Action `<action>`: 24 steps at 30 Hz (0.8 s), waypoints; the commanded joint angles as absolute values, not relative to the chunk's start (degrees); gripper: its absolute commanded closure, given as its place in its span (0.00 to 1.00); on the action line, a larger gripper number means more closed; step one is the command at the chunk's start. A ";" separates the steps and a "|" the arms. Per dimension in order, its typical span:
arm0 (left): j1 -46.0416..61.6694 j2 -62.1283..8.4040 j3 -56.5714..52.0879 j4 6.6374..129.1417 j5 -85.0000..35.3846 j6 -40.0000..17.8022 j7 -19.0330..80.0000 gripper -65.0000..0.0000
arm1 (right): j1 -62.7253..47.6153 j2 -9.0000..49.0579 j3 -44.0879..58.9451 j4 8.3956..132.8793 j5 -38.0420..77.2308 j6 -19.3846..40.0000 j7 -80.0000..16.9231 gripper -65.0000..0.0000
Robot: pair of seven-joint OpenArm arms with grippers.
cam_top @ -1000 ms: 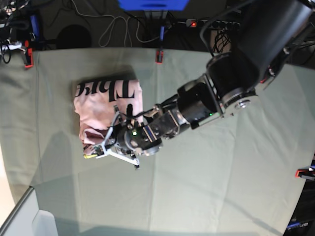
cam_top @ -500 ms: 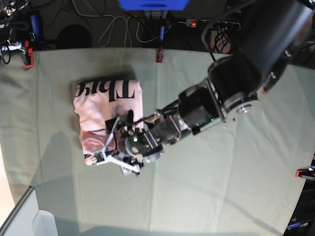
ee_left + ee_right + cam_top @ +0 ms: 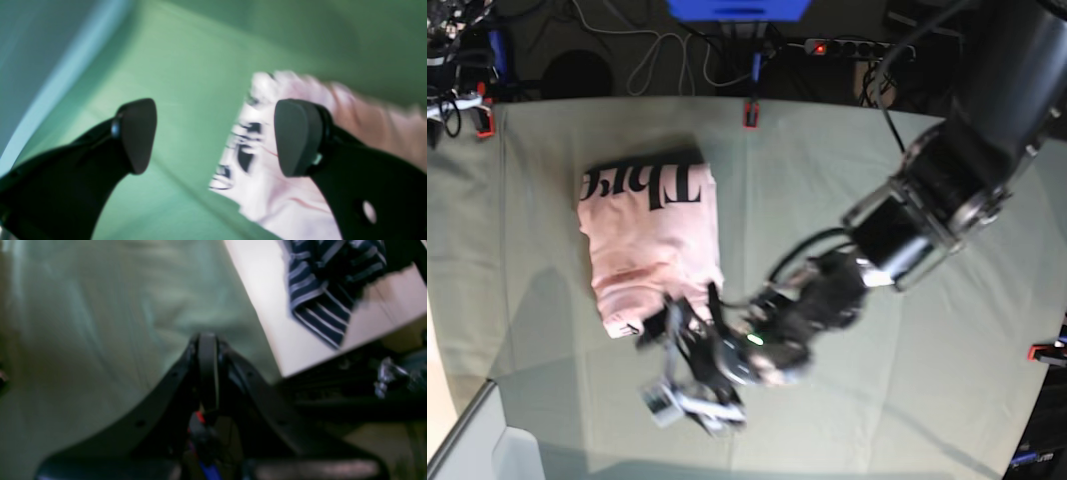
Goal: Layout the t-shirt on the table in an organized manner, then fold the t-shirt properly
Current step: 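Grasp the stack with the left gripper and slide it toward the right gripper, then press the folded shirt flat with the right gripper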
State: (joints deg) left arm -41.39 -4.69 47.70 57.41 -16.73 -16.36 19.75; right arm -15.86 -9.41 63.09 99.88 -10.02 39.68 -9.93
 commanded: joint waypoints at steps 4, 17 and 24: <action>-35.74 -10.59 30.20 66.07 -16.75 -15.96 19.12 0.18 | -17.10 -9.00 56.13 101.14 -8.92 40.00 -8.66 1.00; -5.05 -18.77 -17.54 75.12 -17.01 -16.48 26.68 0.18 | -19.91 -9.00 25.36 97.36 -9.19 40.00 -8.66 1.00; 3.74 -18.77 -30.20 76.00 -17.10 -16.57 26.77 0.18 | -18.68 -9.00 21.14 92.53 -9.19 40.00 -8.57 1.00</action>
